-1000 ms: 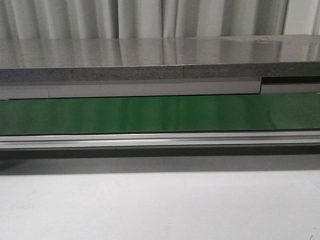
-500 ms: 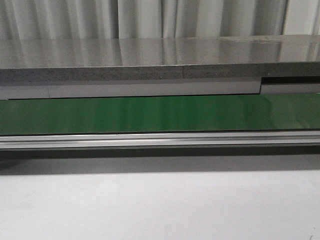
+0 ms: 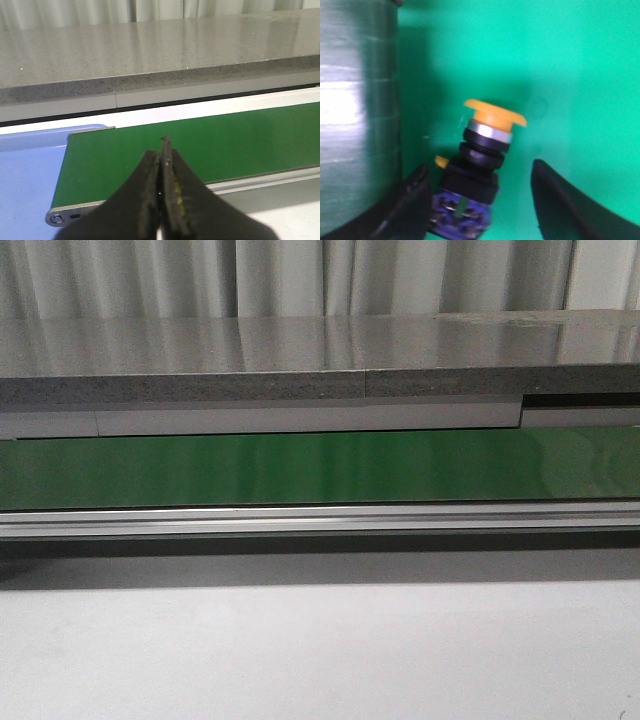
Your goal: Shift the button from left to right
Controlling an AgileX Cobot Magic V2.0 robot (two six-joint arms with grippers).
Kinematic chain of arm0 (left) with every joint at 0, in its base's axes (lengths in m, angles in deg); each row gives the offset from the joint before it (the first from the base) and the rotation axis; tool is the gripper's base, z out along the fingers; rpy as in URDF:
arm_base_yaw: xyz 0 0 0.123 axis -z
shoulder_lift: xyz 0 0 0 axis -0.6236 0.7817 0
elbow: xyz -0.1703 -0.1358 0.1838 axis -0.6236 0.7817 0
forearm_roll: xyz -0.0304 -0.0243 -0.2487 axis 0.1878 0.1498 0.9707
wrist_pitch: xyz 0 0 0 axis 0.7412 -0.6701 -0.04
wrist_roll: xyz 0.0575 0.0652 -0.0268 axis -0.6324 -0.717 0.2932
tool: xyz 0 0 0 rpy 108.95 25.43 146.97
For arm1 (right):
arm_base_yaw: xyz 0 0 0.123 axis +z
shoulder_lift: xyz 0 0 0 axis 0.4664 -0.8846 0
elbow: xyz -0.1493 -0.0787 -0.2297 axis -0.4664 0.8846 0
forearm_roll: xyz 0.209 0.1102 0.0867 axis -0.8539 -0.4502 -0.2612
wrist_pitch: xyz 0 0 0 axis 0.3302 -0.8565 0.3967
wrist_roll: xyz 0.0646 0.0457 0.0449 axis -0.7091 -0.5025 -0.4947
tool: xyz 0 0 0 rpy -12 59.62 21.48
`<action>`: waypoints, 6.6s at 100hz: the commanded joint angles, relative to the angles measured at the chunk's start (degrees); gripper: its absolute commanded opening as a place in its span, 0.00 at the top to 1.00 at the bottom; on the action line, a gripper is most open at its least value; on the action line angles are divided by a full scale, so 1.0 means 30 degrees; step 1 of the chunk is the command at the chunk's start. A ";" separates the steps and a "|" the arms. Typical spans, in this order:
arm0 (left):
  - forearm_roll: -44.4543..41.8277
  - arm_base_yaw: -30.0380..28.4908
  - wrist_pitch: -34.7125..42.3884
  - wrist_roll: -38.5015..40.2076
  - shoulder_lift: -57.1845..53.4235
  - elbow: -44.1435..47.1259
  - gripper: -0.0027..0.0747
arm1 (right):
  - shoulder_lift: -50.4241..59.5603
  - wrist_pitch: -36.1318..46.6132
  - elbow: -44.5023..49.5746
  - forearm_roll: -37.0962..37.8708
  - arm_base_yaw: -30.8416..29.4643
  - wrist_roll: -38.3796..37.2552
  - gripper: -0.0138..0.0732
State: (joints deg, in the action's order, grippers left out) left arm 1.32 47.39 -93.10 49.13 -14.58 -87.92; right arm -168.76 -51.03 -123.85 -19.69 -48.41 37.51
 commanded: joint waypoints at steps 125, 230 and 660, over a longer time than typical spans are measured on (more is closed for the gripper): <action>0.0108 0.0124 0.1583 0.0020 0.0127 -0.0539 0.99 | 1.9581 0.6631 0.9403 -0.5021 0.5573 -0.1430 0.23; 0.0108 0.0171 0.1583 0.0020 0.0127 -0.0539 0.99 | 3.0065 0.1929 1.5869 -0.5505 0.5769 -0.1430 0.92; -0.4588 -0.3096 0.3124 0.5136 -0.6646 0.4808 0.99 | 3.6341 1.0858 2.4411 -0.1876 0.8208 -0.6528 0.92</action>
State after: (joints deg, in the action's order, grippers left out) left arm -13.00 38.11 -88.82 64.01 -32.60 -76.87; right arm -60.89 -22.78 -49.78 -25.60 -23.88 17.76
